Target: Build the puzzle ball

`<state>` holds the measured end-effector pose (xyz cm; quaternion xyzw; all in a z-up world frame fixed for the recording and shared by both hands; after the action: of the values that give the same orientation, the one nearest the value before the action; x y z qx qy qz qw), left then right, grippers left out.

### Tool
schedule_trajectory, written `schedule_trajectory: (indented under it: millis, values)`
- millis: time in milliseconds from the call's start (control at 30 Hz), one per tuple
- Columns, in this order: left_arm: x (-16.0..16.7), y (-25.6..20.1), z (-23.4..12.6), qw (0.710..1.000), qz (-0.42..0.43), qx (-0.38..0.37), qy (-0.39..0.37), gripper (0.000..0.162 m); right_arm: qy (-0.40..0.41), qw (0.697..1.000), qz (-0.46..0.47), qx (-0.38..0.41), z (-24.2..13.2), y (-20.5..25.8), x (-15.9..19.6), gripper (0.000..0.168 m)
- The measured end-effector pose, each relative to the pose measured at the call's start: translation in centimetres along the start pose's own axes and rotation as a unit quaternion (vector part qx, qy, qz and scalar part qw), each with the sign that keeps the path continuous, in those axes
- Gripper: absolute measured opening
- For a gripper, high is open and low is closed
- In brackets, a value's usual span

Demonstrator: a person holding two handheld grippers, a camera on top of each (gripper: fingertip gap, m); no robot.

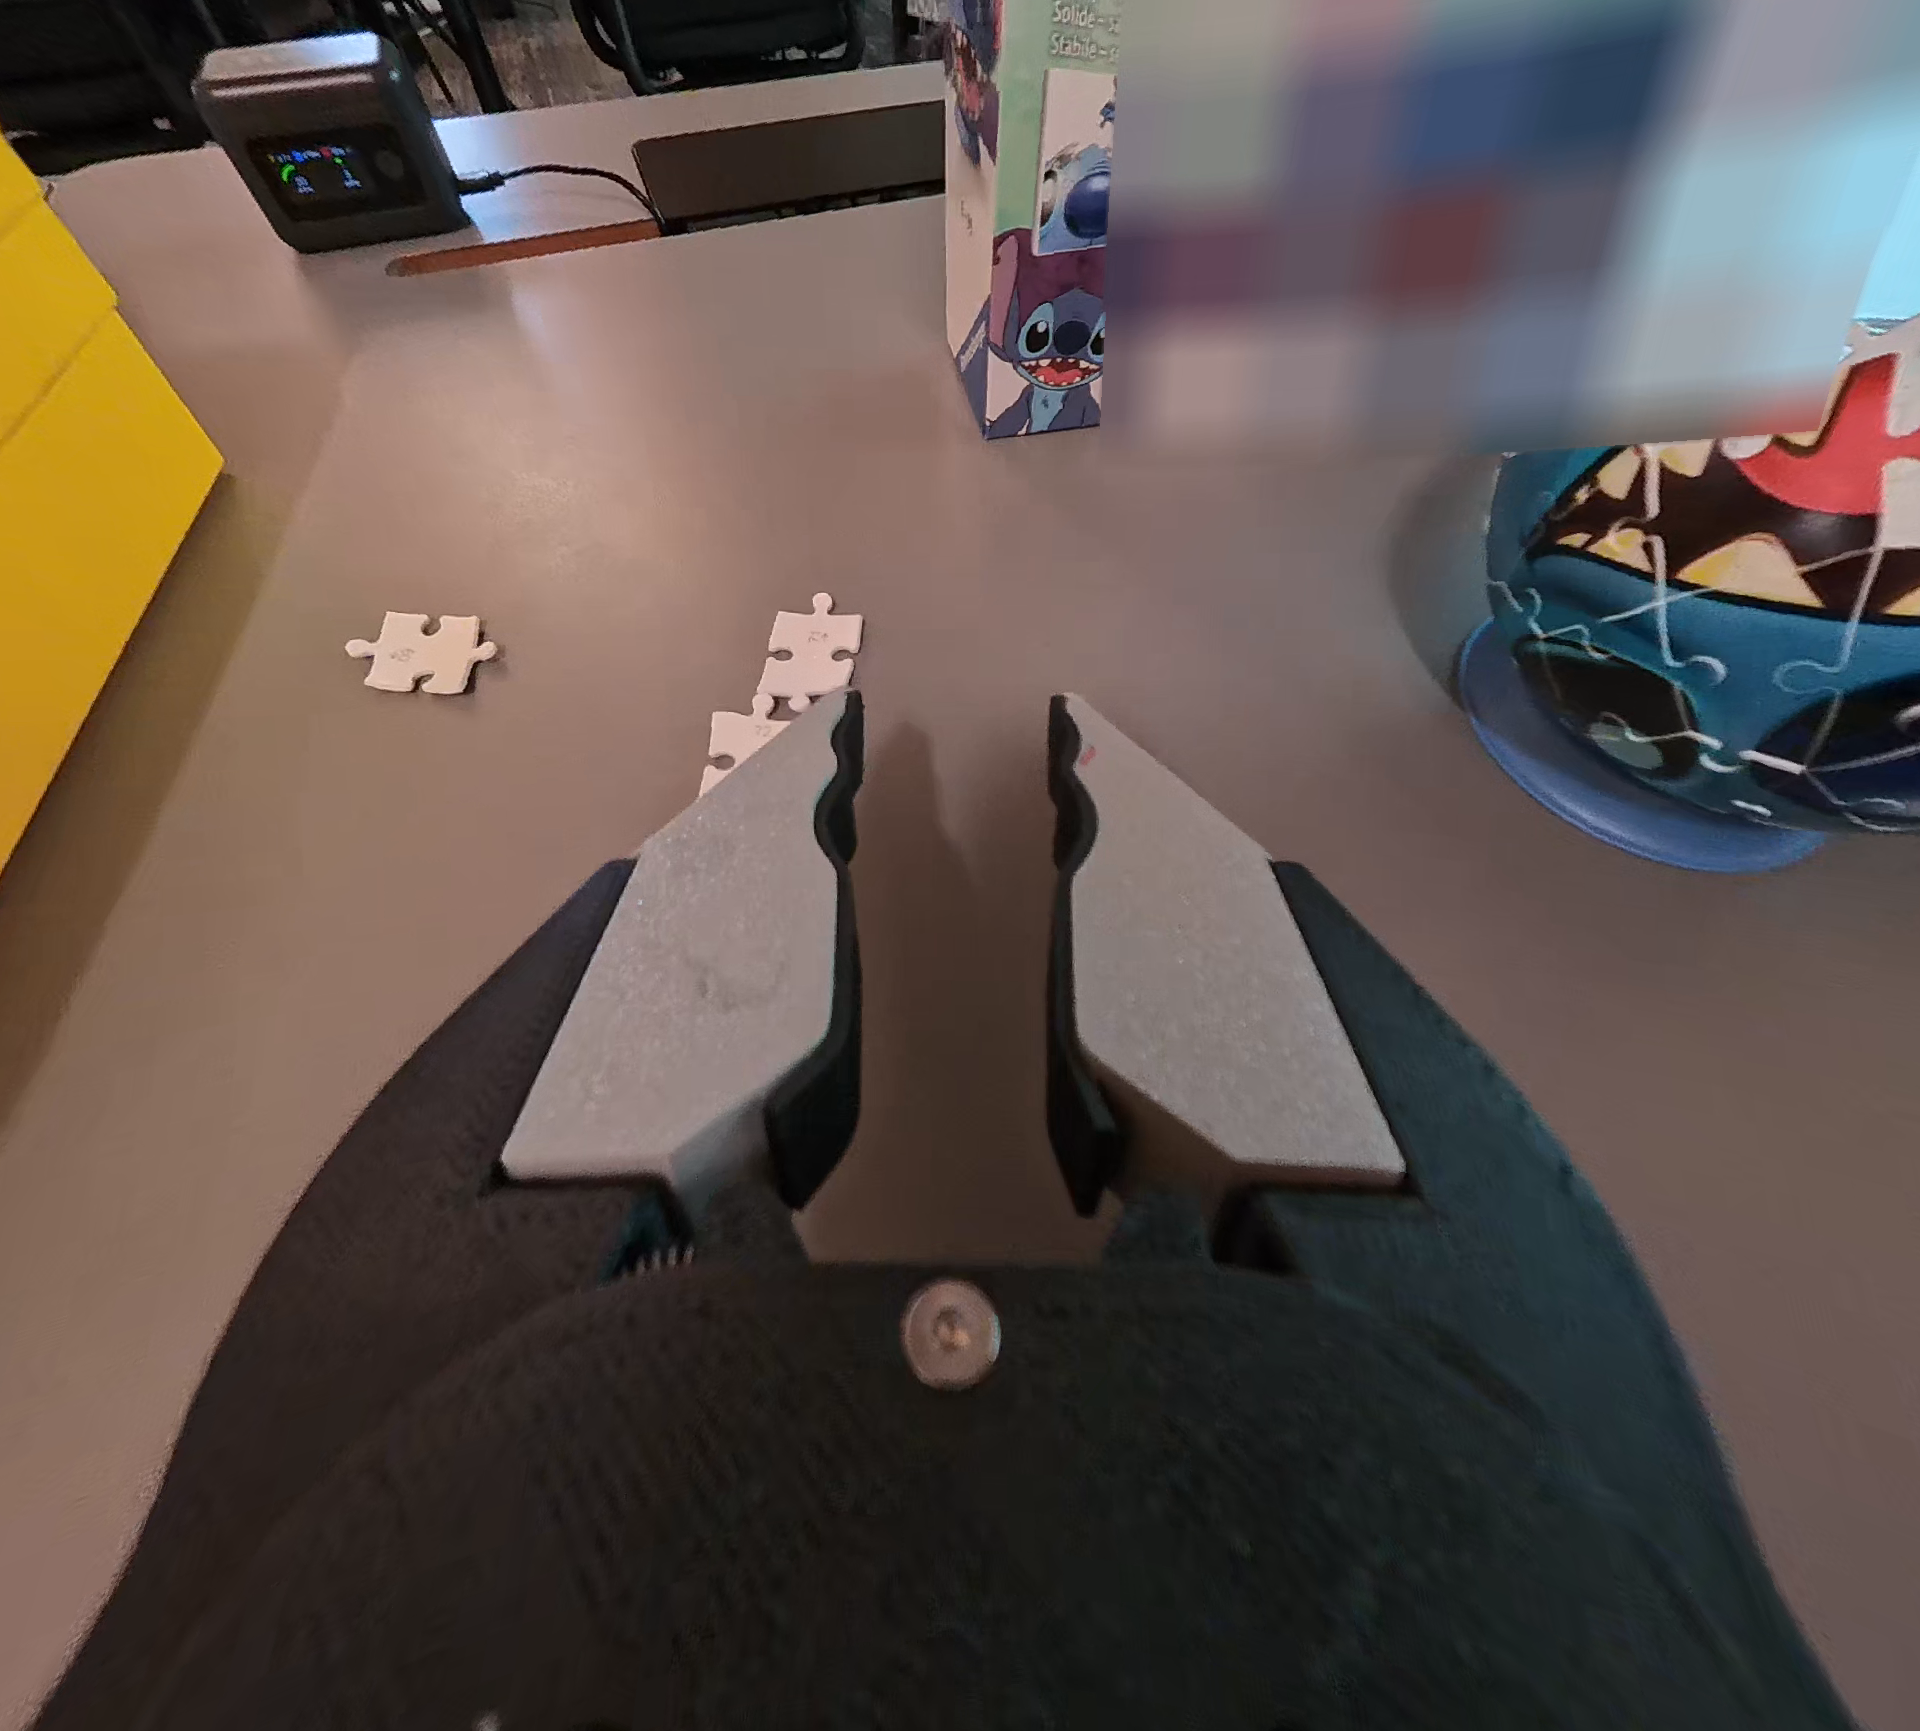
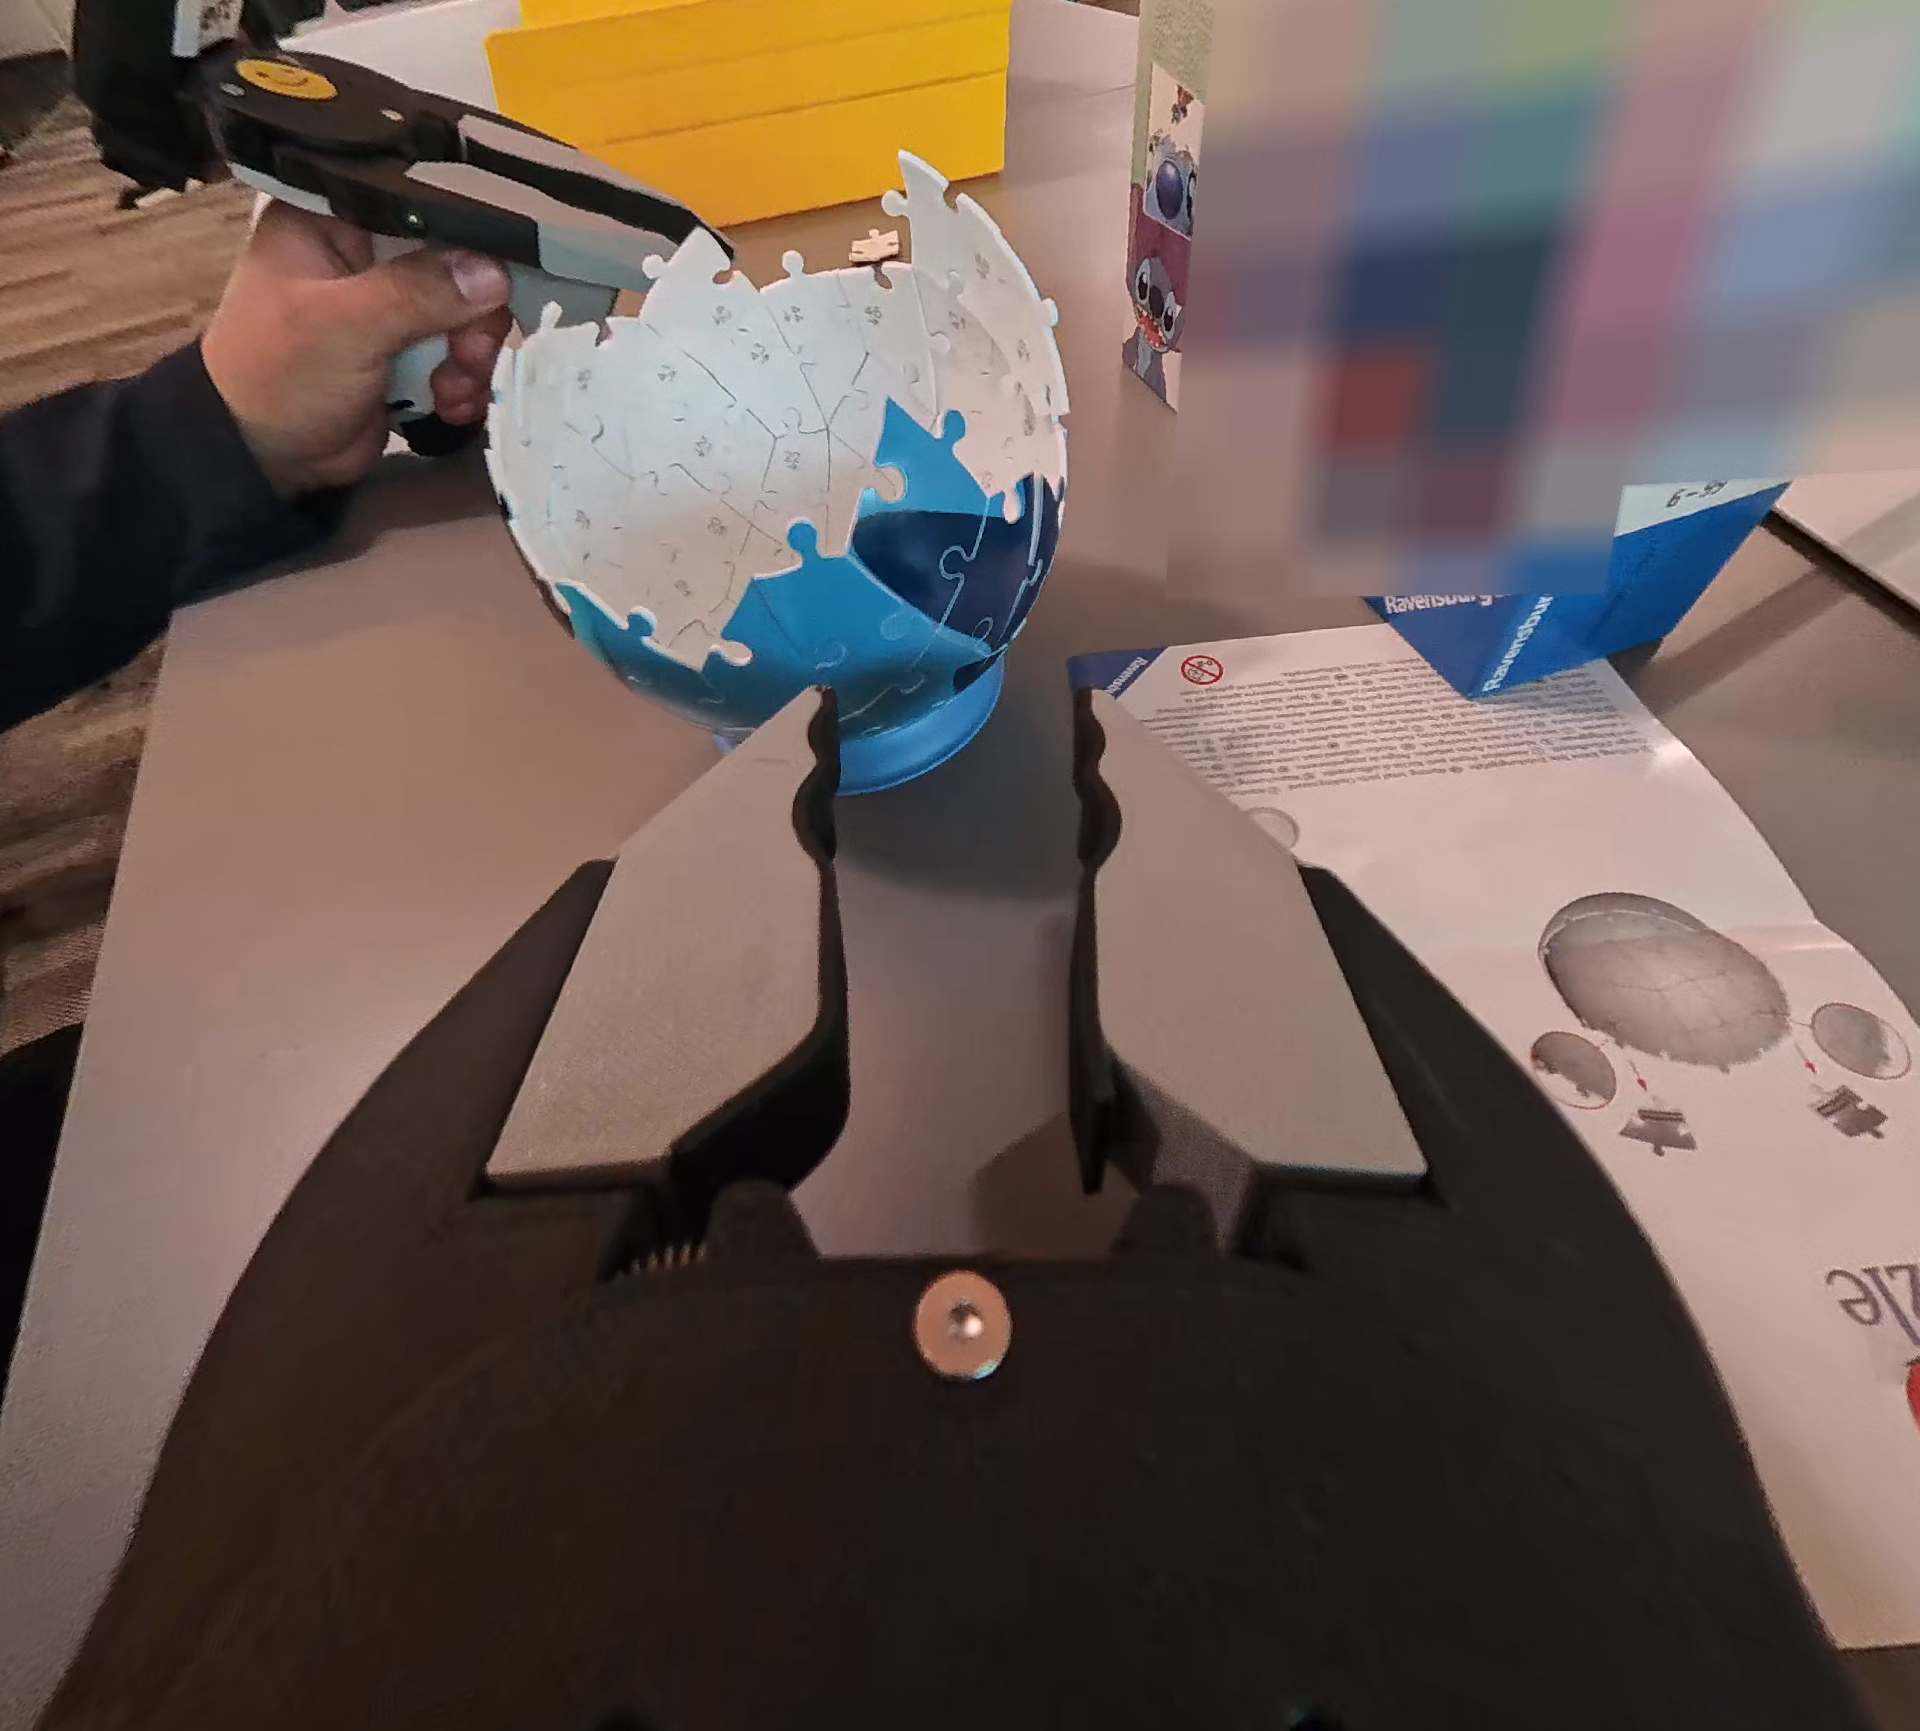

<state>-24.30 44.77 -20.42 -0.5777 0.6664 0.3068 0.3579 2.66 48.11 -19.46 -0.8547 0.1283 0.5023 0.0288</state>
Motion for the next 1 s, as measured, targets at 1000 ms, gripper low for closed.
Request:
schedule_trajectory:
  millis: [1000]
  values:
    - [0.6, -1.9, 1.9, 0.987, 0.124, -0.084, 0.059, 0.028, 0.003, 0.998, -0.007, 0.069, -0.8, -4.1, 0.1, 0.042]
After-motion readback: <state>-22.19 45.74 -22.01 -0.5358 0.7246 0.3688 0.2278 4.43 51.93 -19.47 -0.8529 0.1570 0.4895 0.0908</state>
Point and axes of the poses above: each gripper's, where its closed fingertips meet, z out along the fingers, x out of its underside, y = z × x across the jaws, the point moved 1 cm from there along -z, back along the fingers, and after that the axes turned 11 degrees about y, right-handed, at the moved point
